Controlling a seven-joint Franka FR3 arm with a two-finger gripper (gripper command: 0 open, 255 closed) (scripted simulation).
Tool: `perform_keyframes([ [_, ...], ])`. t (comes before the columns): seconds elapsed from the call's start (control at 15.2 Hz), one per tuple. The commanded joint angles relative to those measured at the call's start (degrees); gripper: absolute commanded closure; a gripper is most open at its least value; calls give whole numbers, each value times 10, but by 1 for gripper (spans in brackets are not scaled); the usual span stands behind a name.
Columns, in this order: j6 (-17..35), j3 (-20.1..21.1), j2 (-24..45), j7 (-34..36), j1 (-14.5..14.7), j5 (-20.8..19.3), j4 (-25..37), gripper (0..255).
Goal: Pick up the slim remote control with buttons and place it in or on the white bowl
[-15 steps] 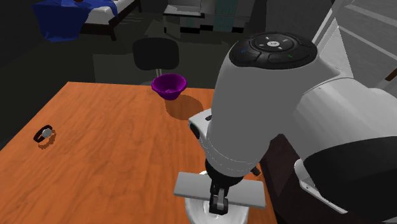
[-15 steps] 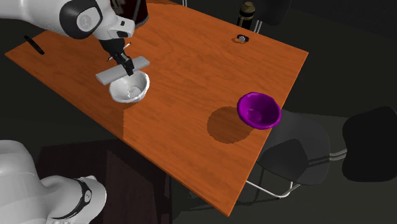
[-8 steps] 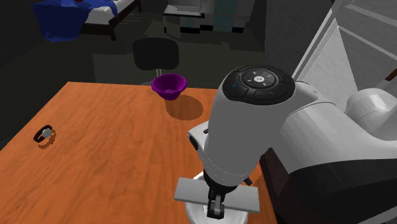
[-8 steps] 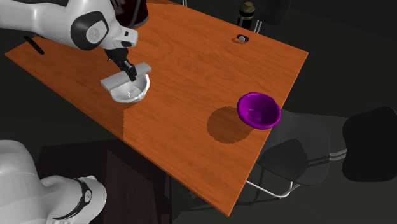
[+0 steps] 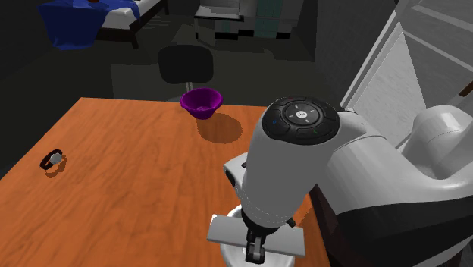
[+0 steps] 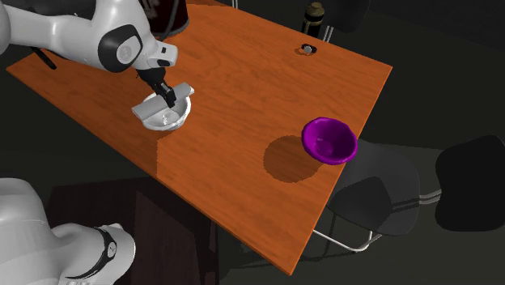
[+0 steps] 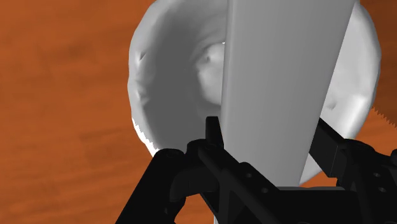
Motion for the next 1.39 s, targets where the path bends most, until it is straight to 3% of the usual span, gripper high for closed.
perform_keyframes([
  [0.0,0,0,1,0,0,0,-1,255],
  [0.13,0,0,1,0,0,0,-1,255],
  [0.2,0,0,1,1,0,0,-1,0],
  [0.53,0,0,1,0,0,0,-1,0],
  [0.79,-80,-11,-53,-24,3,31,31,0],
  [1.32,-80,-11,-53,-24,4,31,31,0],
])
